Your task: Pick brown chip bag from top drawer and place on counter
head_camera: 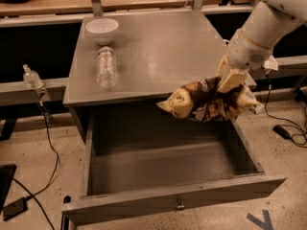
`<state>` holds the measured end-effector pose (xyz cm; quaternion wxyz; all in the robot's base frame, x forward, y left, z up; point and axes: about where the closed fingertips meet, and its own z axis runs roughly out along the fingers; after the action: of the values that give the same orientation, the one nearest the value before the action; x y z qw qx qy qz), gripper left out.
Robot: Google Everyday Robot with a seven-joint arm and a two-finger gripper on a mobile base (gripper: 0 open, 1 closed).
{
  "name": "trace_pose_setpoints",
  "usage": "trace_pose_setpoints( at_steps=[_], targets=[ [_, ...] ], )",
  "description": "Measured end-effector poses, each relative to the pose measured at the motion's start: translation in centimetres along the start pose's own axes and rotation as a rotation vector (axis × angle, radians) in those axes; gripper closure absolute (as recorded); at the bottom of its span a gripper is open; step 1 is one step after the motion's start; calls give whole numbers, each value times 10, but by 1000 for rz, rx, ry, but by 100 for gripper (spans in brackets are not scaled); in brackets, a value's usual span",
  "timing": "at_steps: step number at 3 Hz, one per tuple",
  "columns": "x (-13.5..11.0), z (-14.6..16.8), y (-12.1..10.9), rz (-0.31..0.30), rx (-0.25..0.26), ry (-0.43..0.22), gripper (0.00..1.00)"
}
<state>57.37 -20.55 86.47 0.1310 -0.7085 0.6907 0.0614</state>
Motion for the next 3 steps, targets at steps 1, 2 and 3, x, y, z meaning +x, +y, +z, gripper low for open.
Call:
trace_pose_setpoints(
  at_steps=[1,2,3],
  targets=[
    [11,-11,-52,12,-14,72,100],
    [10,-35,-70,13,81,66,100],
    [7,-38,-77,10,108,56,100]
  ],
)
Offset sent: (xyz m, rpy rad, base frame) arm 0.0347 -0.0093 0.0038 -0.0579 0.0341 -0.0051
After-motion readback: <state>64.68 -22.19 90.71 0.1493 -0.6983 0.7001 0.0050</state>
